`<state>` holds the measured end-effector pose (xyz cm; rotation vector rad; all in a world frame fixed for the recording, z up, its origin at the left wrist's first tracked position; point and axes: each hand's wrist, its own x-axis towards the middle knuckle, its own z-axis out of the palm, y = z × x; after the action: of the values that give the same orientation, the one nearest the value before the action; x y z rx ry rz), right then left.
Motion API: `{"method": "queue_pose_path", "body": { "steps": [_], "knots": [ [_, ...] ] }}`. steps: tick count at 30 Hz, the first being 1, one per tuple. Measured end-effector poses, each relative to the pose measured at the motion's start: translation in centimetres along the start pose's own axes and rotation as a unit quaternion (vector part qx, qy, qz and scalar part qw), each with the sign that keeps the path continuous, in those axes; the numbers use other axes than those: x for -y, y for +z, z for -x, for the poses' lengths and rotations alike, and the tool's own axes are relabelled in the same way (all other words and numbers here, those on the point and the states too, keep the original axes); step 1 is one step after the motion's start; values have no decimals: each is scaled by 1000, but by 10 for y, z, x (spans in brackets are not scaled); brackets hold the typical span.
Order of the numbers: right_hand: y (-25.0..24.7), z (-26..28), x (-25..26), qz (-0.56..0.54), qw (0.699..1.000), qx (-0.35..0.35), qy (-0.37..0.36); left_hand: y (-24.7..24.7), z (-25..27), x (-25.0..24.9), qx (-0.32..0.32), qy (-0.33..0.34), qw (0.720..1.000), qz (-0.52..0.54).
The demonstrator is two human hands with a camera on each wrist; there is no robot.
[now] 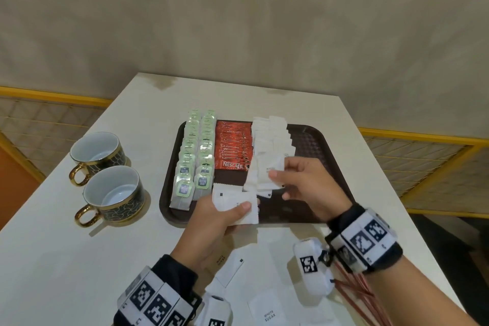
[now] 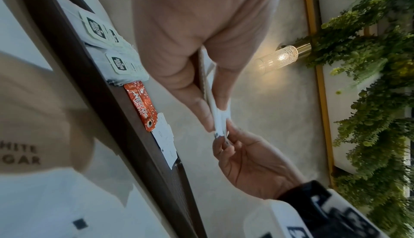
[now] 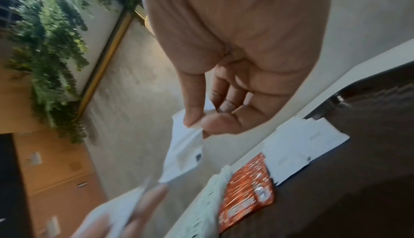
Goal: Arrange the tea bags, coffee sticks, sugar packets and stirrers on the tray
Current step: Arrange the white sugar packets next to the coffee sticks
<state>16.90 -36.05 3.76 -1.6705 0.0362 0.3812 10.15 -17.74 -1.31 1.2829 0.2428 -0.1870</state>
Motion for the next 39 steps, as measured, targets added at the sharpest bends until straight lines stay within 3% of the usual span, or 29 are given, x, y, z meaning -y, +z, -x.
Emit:
{"method": "queue_pose_path", "body": {
  "steps": [5, 13, 18, 25, 32, 39],
  "knots": [
    [-29, -68, -1, 96, 992, -74, 38, -11, -8, 7, -40, -39, 998, 18],
    [-31, -151, -22, 184, 973, -94, 99, -18, 1, 10, -49, -48, 994, 86],
    [-31, -158, -30, 195, 972, -94, 90, -21, 3, 9, -52, -51, 994, 78],
    [-61, -139, -29, 95, 984, -135, 67, -23, 3, 7, -60, -45, 993, 89],
    [-61, -132, -37, 264, 941, -165, 134, -17, 5, 4, -55, -41, 995, 75],
    [-59, -132, -25, 415, 888, -106, 169, -20, 9, -1, -63, -31, 995, 72]
  ]
}}
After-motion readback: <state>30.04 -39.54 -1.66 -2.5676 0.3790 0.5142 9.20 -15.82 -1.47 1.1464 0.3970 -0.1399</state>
